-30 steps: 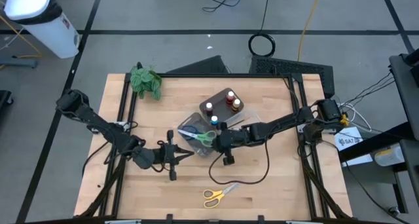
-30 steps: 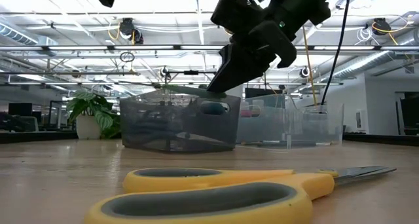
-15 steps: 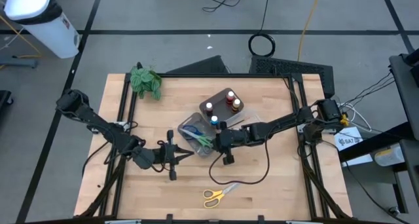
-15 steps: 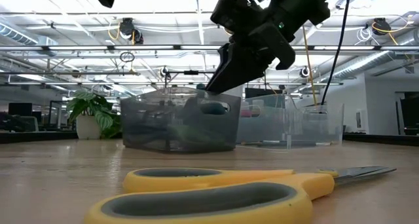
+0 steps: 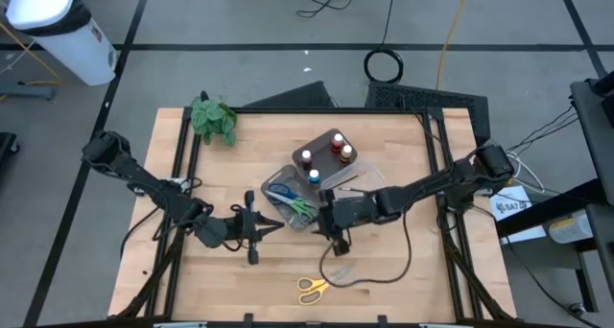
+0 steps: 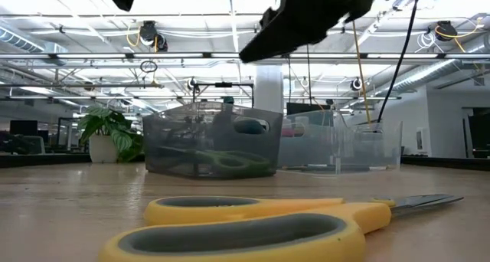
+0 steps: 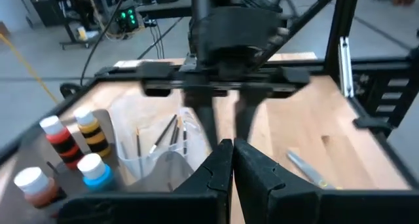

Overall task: Pick & Place Paint Supplies
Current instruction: Put the yellow scissors into the bottom black bin

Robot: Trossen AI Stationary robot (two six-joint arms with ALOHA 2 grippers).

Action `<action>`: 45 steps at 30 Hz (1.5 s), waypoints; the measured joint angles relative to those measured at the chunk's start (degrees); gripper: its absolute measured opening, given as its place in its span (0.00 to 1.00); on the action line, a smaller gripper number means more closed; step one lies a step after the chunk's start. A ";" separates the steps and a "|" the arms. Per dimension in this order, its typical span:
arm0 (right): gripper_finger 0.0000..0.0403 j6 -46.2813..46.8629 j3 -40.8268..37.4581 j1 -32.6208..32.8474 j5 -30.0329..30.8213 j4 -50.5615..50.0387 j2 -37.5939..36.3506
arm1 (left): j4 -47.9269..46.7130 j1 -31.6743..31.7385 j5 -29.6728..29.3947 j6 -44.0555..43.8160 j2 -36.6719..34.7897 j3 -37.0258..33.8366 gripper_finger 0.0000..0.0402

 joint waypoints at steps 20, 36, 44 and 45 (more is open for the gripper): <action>0.25 13.87 -9.12 15.52 0.28 10.60 -0.44 | 17.53 -3.73 14.85 -13.45 19.41 1.25 0.06; 0.03 15.75 -20.09 23.09 7.73 18.83 3.96 | 9.23 -8.91 14.96 -25.10 43.58 23.12 0.06; 0.01 15.88 -19.98 21.90 5.91 18.27 7.41 | 4.50 -8.26 14.30 -27.28 47.52 26.56 0.06; 0.01 15.91 -19.98 21.91 5.87 17.60 7.39 | 4.40 -8.16 13.97 -27.60 47.51 26.56 0.06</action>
